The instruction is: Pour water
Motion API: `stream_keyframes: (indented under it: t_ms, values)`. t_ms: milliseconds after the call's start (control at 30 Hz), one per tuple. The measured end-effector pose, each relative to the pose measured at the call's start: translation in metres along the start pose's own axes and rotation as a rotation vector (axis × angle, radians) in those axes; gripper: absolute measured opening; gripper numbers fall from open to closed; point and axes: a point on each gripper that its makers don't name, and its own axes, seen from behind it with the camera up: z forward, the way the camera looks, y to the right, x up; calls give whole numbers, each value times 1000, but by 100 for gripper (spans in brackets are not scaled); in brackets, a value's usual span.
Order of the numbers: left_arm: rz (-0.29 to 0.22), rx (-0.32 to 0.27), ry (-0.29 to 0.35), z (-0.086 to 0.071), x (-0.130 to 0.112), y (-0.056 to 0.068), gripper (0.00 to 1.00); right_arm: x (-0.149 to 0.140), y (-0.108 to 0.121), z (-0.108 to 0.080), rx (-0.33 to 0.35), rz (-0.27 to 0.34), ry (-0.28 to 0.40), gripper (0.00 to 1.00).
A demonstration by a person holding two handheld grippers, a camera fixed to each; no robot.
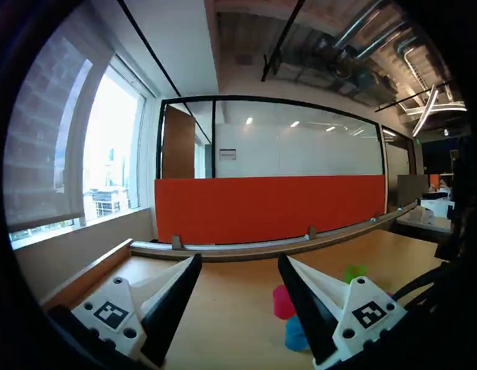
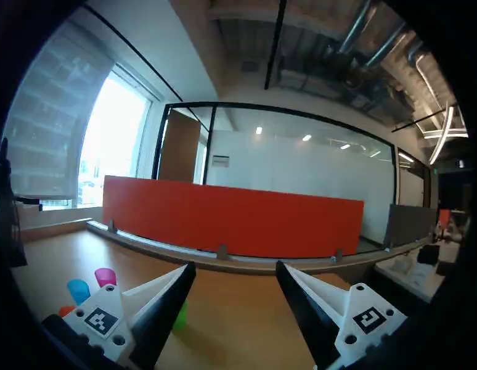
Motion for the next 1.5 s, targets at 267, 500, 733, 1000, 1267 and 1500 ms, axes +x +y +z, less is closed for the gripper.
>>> stream_keyframes:
  t_ms: [267, 500, 733, 1000, 1267, 1500]
  values:
    - [29, -20, -8, 4, 17, 7, 91, 26, -2, 8, 13, 1, 8, 100]
    - [21, -50, -34, 8, 19, 11, 91, 22, -1, 13, 20, -21, -17, 100]
    - [30, -91, -56, 13, 20, 16, 91, 18, -6, 19, 62, -31, -52, 100]
    - [54, -144, -100, 21, 11, 21, 91, 23, -22, 25, 164, -100, -69, 100]
    - [98, -185, -134, 27, 2, 23, 91, 23, -41, 28, 259, -178, -87, 100]
    - [125, -238, -161, 28, -5, 29, 91, 15, -49, 32, 301, -203, -122, 100]
